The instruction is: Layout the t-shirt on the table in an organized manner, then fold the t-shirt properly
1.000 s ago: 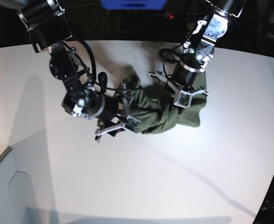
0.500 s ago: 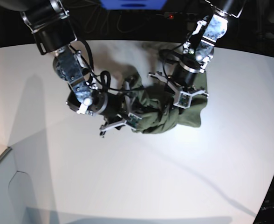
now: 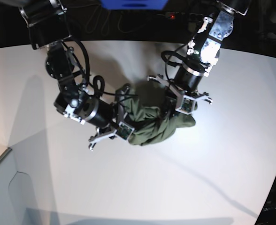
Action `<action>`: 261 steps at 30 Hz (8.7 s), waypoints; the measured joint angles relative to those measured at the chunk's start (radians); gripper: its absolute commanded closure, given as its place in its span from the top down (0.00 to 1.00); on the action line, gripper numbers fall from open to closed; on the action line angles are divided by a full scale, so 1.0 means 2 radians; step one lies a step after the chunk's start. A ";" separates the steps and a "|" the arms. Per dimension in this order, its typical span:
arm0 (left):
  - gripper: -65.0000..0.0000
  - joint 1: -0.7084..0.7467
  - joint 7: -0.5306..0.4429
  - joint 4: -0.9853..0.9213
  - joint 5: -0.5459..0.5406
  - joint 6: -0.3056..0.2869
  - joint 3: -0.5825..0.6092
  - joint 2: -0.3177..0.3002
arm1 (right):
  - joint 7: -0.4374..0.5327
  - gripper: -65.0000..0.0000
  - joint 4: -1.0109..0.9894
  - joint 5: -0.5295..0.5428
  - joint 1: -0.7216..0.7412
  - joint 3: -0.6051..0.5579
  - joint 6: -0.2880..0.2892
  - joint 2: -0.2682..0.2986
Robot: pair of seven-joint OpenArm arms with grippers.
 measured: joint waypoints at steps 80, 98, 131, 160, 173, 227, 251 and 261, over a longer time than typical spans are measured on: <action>0.01 0.007 0.051 -0.006 -0.116 -0.047 -0.004 -0.059 | 0.007 0.48 -0.005 0.001 -0.037 0.031 0.010 -0.018; 0.01 0.007 0.051 -0.008 -0.116 -0.047 -0.004 -0.059 | 0.008 0.48 -0.110 -0.001 0.024 -0.057 0.010 -0.019; 0.01 0.030 0.050 0.020 -0.118 -0.047 -0.066 -0.058 | 0.002 0.00 0.020 -0.031 0.015 0.060 0.011 -0.013; 0.01 0.074 0.056 0.019 -0.120 -0.069 -0.224 0.082 | 0.006 0.00 0.011 -0.022 -0.054 0.308 0.015 -0.068; 0.01 0.112 0.061 0.027 -0.195 -0.067 -0.231 0.121 | 0.000 0.00 0.001 -0.025 -0.044 0.392 0.019 -0.099; 0.12 -0.097 0.049 -0.230 -0.207 -0.045 -0.187 0.130 | 0.000 0.00 0.002 -0.033 -0.065 0.396 -0.004 -0.091; 0.00 0.045 0.057 -0.070 -0.389 -0.045 -0.341 0.096 | -0.069 0.00 0.002 -0.027 -0.044 0.398 -0.004 -0.094; 0.00 0.085 0.060 -0.068 -0.393 -0.050 -0.340 0.097 | -0.076 0.00 0.002 -0.024 -0.044 0.443 -0.004 -0.097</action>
